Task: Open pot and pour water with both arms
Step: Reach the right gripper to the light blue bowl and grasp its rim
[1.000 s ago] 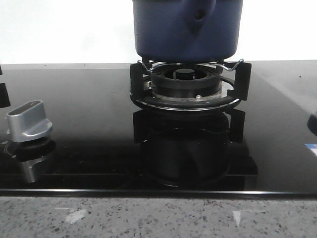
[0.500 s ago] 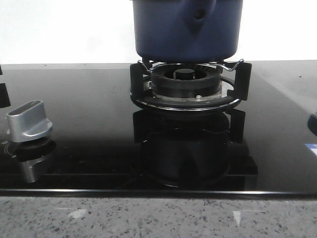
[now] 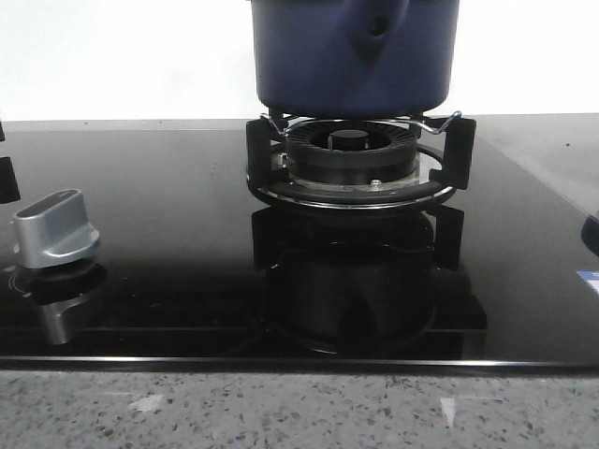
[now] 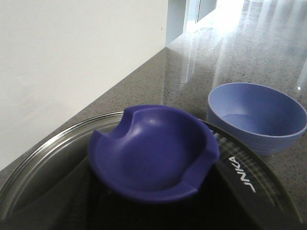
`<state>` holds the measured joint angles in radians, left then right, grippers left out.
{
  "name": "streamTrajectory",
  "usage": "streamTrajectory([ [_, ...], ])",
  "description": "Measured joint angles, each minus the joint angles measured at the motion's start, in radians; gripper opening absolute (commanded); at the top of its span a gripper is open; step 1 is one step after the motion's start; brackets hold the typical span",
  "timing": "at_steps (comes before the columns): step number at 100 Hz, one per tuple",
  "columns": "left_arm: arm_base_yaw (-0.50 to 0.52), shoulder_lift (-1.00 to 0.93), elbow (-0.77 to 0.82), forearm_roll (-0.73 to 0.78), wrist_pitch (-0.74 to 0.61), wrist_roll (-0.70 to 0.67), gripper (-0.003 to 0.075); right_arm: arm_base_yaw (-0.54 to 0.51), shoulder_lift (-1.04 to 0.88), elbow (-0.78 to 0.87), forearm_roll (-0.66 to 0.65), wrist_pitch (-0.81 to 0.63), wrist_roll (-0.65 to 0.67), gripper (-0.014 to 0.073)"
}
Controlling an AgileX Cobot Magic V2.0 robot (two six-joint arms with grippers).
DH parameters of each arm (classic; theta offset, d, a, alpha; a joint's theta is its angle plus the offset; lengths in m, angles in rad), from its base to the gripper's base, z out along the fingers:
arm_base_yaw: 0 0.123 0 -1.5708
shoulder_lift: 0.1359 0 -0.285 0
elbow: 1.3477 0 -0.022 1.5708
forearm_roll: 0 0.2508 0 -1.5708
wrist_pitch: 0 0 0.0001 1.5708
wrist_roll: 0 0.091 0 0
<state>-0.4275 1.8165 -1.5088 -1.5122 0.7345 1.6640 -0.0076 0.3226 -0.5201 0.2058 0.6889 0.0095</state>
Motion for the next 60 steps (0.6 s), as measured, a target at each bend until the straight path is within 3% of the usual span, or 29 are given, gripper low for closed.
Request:
streamTrajectory([
  [60,0.019,-0.008,0.0,0.009,0.015,0.0,0.022,0.0,0.0,0.0,0.0,0.0,0.0,0.0356],
])
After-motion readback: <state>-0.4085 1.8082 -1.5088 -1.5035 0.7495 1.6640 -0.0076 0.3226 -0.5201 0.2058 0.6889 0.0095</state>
